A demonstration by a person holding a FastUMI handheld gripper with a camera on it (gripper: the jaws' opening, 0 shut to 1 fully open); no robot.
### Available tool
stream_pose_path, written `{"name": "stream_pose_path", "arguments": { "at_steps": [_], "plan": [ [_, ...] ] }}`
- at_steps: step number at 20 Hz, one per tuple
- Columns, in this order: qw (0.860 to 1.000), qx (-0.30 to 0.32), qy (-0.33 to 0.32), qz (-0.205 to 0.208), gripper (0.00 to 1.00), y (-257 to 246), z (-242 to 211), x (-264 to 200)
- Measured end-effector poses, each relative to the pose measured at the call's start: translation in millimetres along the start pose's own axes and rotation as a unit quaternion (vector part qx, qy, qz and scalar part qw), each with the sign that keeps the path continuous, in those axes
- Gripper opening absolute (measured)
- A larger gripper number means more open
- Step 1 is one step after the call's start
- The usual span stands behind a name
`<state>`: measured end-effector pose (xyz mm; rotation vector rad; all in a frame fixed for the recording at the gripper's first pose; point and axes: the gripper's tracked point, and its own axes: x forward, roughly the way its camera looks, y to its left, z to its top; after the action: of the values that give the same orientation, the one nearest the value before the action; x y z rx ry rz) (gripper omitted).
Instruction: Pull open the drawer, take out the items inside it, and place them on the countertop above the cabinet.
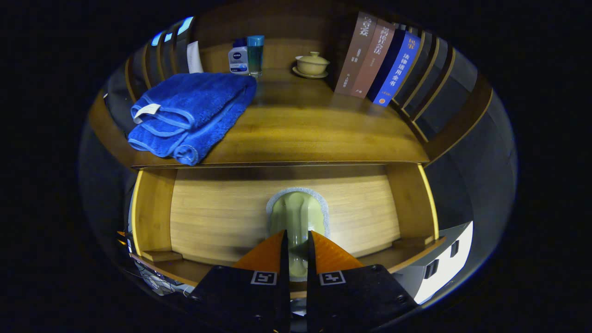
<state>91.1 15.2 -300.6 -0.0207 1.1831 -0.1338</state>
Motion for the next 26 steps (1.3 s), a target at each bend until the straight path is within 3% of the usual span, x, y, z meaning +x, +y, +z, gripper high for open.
{"name": "stream_pose_path", "arguments": {
  "at_steps": [5, 11, 18, 26],
  "plan": [
    [1.000, 0.000, -0.003, -0.003, 0.18, 1.4, 4.9, -48.7],
    [0.999, 0.006, -0.051, 0.003, 0.18, -5.8, 68.7, -75.0],
    [0.999, 0.001, -0.040, 0.033, 0.18, -1.2, 143.2, -8.1],
    [0.997, -0.001, -0.017, 0.077, 0.18, 12.9, 182.7, 40.3]
  ]
}}
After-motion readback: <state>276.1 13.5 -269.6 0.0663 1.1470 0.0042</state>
